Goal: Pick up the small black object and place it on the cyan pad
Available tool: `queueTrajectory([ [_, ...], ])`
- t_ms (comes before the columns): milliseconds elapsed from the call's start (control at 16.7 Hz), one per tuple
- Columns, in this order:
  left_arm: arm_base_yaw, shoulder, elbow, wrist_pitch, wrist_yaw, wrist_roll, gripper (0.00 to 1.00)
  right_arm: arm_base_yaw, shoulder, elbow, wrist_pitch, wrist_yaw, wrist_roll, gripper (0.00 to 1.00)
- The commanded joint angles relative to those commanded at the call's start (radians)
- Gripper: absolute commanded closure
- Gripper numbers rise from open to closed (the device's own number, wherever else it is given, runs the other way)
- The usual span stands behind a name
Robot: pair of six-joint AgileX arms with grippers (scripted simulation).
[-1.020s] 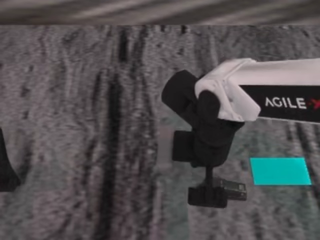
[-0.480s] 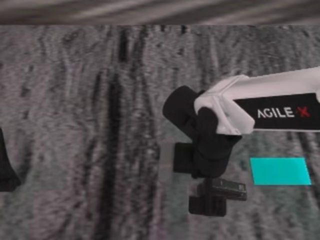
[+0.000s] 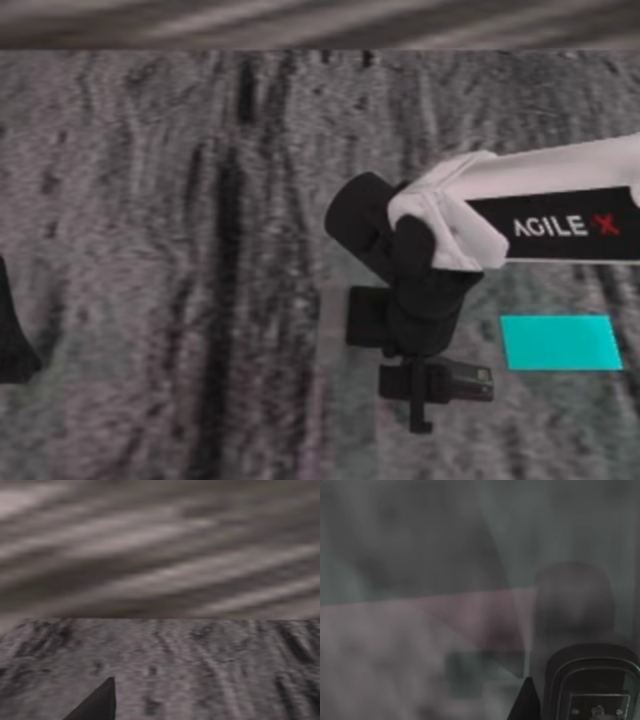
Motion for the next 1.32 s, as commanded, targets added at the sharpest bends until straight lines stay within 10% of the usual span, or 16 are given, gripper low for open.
queueTrajectory([
  [240, 0.0, 0.0, 0.0, 0.0, 0.0, 0.0, 0.0, 0.0, 0.0, 0.0, 0.0, 0.0, 0.0, 1.0],
  [840, 0.0, 0.0, 0.0, 0.0, 0.0, 0.0, 0.0, -0.001, -0.012, 0.016, -0.017, 0.0, -0.001, 1.0],
  [1320, 0.0, 0.0, 0.0, 0.0, 0.0, 0.0, 0.0, 0.007, -0.131, 0.208, -0.34, -0.001, -0.005, 1.0],
])
